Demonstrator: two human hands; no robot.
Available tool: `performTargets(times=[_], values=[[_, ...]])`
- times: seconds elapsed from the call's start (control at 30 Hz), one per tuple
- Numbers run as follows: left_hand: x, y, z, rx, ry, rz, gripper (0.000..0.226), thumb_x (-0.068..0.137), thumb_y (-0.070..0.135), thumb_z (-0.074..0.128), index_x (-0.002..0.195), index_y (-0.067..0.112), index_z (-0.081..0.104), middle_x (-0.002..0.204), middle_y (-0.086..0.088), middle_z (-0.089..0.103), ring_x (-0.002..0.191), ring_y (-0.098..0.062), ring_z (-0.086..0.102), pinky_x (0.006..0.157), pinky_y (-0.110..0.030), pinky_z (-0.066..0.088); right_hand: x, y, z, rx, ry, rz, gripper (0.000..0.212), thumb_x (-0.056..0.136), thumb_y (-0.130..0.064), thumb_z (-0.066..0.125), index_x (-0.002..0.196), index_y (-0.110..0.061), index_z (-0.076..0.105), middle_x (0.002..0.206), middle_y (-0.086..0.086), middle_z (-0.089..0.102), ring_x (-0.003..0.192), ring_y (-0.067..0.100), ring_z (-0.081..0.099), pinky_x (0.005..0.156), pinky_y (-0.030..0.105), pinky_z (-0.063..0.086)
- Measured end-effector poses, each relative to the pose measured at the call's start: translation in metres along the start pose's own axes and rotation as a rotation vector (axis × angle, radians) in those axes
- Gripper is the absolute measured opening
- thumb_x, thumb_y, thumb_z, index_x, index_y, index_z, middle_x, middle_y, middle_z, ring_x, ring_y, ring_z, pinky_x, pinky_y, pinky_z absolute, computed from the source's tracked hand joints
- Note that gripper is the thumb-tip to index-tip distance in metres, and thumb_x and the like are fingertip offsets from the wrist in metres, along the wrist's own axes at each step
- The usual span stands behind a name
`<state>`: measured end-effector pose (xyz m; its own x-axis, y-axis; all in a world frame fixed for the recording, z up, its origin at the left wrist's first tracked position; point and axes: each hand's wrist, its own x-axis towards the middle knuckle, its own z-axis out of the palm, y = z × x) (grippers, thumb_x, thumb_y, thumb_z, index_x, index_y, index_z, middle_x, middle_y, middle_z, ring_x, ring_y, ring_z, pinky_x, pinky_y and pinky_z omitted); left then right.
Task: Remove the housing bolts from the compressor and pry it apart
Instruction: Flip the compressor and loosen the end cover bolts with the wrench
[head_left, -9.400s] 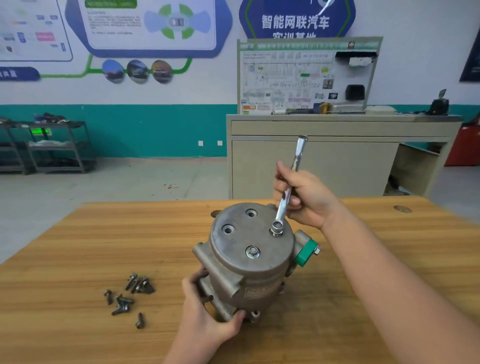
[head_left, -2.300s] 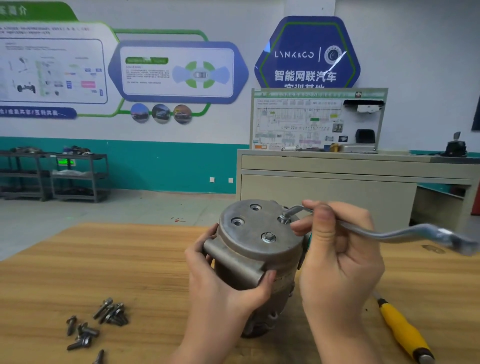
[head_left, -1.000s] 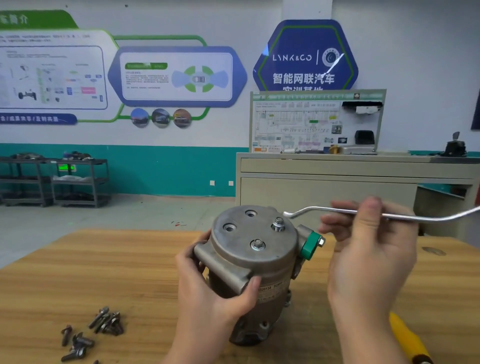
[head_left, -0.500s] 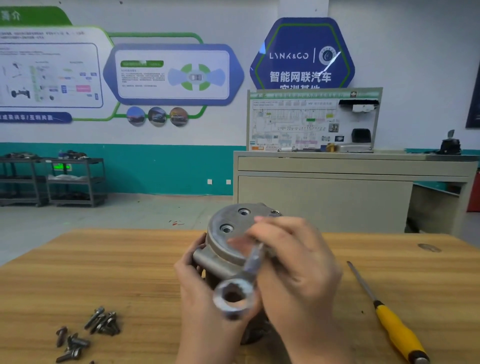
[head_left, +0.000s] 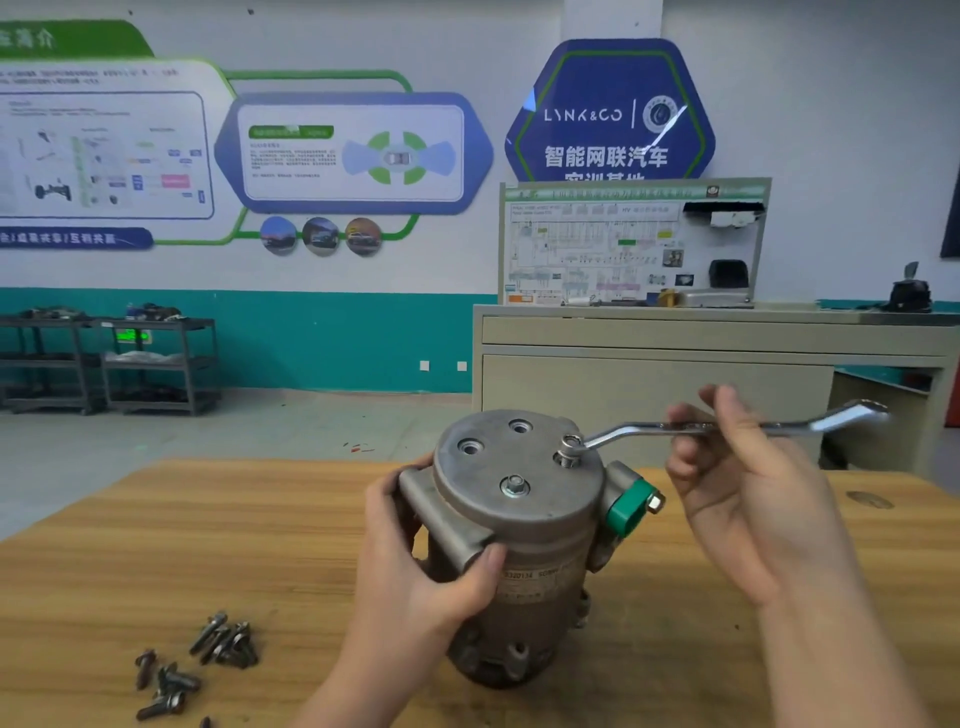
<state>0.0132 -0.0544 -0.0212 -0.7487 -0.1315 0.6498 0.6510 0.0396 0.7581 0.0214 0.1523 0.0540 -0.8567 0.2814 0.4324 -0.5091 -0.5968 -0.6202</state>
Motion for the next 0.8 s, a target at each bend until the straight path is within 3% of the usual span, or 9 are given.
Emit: performTargets(times=[0.13, 0.23, 0.33, 0.5, 0.63, 0.73, 0.8], values=[[0.001, 0.001, -0.001, 0.005, -0.014, 0.004, 0.073, 0.049, 0.045, 0.078, 0.113, 0.033, 0.045, 0.108, 0.021, 0.062, 0.107, 0.001, 0.059, 0.081, -0.011, 0.049, 0.000, 0.001, -0.005, 0.046, -0.094, 0.007, 0.014, 0.083, -0.018, 0.051, 0.091, -0.011, 0.060, 0.073, 0.004, 0.070, 0.057, 0.007, 0.063, 0.054, 0.017, 0.053], [-0.001, -0.004, -0.001, 0.049, -0.017, -0.011, 0.073, 0.048, 0.049, 0.081, 0.111, 0.049, 0.044, 0.111, 0.023, 0.060, 0.113, -0.003, 0.057, 0.097, -0.033, 0.051, -0.003, 0.012, 0.005, 0.120, 0.035, -0.148, 0.022, 0.095, -0.018, 0.045, 0.080, -0.014, 0.061, 0.071, 0.002, 0.069, 0.058, 0.008, 0.061, 0.056, 0.018, 0.052], [-0.002, -0.003, 0.000, 0.050, -0.020, -0.029, 0.072, 0.046, 0.052, 0.083, 0.107, 0.056, 0.044, 0.114, 0.023, 0.059, 0.116, -0.002, 0.055, 0.100, -0.048, 0.048, -0.007, 0.018, 0.010, 0.217, 0.192, -0.259, 0.025, 0.102, -0.021, 0.040, 0.084, -0.015, 0.058, 0.072, -0.002, 0.069, 0.061, 0.008, 0.063, 0.060, 0.019, 0.052], [-0.006, -0.002, 0.007, 0.079, 0.040, -0.017, 0.076, 0.042, 0.054, 0.084, 0.105, 0.060, 0.042, 0.113, 0.030, 0.055, 0.114, 0.003, 0.054, 0.096, -0.048, 0.050, -0.011, 0.025, 0.014, -0.120, 0.247, -0.597, 0.018, 0.102, -0.020, 0.041, 0.087, -0.023, 0.051, 0.072, -0.004, 0.069, 0.056, 0.011, 0.060, 0.059, 0.024, 0.052], [-0.012, 0.000, 0.013, 0.132, 0.077, 0.000, 0.082, 0.040, 0.058, 0.083, 0.108, 0.057, 0.037, 0.112, 0.035, 0.051, 0.113, 0.009, 0.050, 0.094, -0.047, 0.052, -0.020, 0.030, 0.022, -0.346, 0.152, -0.760, 0.013, 0.096, -0.040, 0.053, 0.084, -0.039, 0.057, 0.079, -0.004, 0.070, 0.052, 0.012, 0.062, 0.053, 0.026, 0.050], [-0.013, 0.002, 0.017, 0.137, 0.099, 0.006, 0.081, 0.040, 0.057, 0.081, 0.108, 0.056, 0.037, 0.112, 0.036, 0.050, 0.113, 0.011, 0.049, 0.095, -0.047, 0.051, -0.028, 0.034, 0.027, -0.534, 0.024, -0.894, 0.009, 0.095, -0.041, 0.053, 0.088, -0.040, 0.058, 0.077, -0.018, 0.068, 0.055, 0.005, 0.063, 0.056, 0.017, 0.048], [-0.012, 0.001, 0.017, 0.142, 0.111, 0.012, 0.081, 0.041, 0.056, 0.081, 0.109, 0.055, 0.037, 0.112, 0.036, 0.051, 0.113, 0.010, 0.050, 0.094, -0.048, 0.052, -0.032, 0.036, 0.030, -0.603, -0.044, -0.954, 0.008, 0.096, -0.036, 0.053, 0.092, -0.032, 0.057, 0.070, -0.017, 0.064, 0.059, 0.000, 0.062, 0.059, 0.010, 0.045]])
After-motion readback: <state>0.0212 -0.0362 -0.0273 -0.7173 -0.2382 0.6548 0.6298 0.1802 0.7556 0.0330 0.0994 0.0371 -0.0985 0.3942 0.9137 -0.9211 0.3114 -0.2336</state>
